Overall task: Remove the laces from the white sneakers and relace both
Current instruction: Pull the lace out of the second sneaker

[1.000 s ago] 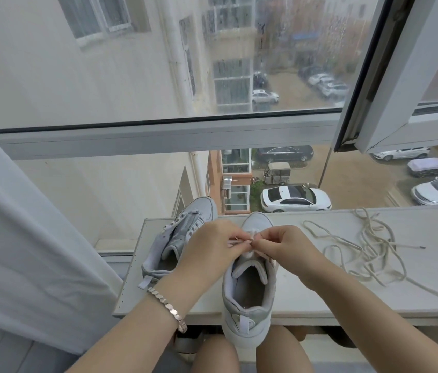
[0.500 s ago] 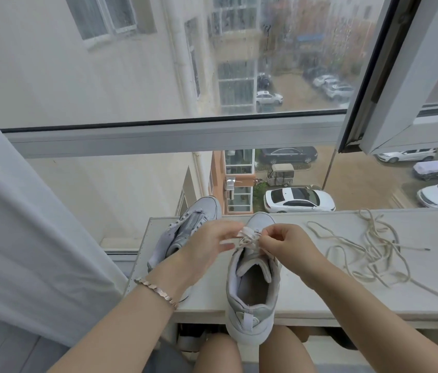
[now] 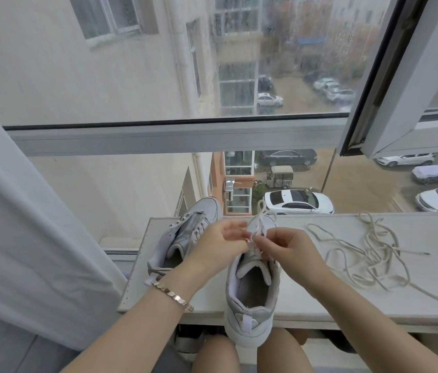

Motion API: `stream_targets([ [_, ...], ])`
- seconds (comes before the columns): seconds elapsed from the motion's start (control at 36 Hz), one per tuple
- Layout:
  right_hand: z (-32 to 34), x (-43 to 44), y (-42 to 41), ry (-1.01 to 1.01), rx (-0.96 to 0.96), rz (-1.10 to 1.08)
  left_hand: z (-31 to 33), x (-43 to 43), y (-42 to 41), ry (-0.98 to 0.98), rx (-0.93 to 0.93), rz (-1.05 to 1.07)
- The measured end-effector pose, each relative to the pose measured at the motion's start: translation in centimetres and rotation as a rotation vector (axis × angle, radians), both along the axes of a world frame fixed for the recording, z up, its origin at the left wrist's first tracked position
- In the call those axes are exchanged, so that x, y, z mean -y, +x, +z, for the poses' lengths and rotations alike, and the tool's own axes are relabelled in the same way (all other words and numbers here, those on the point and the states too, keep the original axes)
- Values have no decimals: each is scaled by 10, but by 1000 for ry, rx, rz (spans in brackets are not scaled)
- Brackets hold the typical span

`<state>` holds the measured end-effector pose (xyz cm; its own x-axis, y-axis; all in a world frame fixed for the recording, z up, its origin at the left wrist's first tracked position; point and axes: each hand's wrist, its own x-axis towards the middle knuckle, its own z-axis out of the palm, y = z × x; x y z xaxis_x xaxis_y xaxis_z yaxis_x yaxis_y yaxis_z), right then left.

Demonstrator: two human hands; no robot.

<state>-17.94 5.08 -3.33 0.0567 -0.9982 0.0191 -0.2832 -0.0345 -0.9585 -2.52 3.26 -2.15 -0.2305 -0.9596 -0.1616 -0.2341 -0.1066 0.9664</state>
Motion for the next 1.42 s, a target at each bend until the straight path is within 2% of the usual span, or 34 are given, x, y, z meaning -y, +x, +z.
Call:
stream_targets([
  [0.08,-1,0,0,68,77,-7,-5,-1,-2,-52,143,-72],
  [0.19,3,6,0,124,156,-182,-5,-3,-4,-168,240,-44],
  [0.28,12,12,-6,282,351,-278,-4,-5,-6,-174,176,-36],
  [0.39,19,14,-15,365,632,-217,-2,-8,-9,-169,112,-13],
  [0.47,19,12,-16,334,657,-212,-2,-9,-12,-128,35,37],
  [0.58,19,11,-11,399,771,-285,-4,-9,-14,86,-177,152],
  [0.64,15,8,-7,403,672,-274,-3,-7,-12,163,-252,192],
  [0.72,6,0,-2,362,368,-234,1,-4,-8,206,-334,225],
  [0.86,0,-12,11,47,-89,-160,5,-3,0,265,-415,233],
  [0.92,-3,-12,12,-42,-233,-102,5,-2,2,259,-385,192],
  [1.0,-4,-10,9,-64,-383,-60,2,-5,5,127,-175,134],
  [1.08,-4,-7,8,-67,-420,-34,-2,-6,9,-53,39,71],
  [1.17,-4,-3,9,-69,-443,-28,-1,-4,12,-149,202,62],
  [1.28,-6,0,7,-49,-430,-54,5,2,16,-386,378,164],
  [1.33,-7,-1,5,-32,-407,-78,19,8,21,-487,339,295],
  [1.42,-11,-3,1,-15,-365,-126,45,22,34,-525,83,537],
])
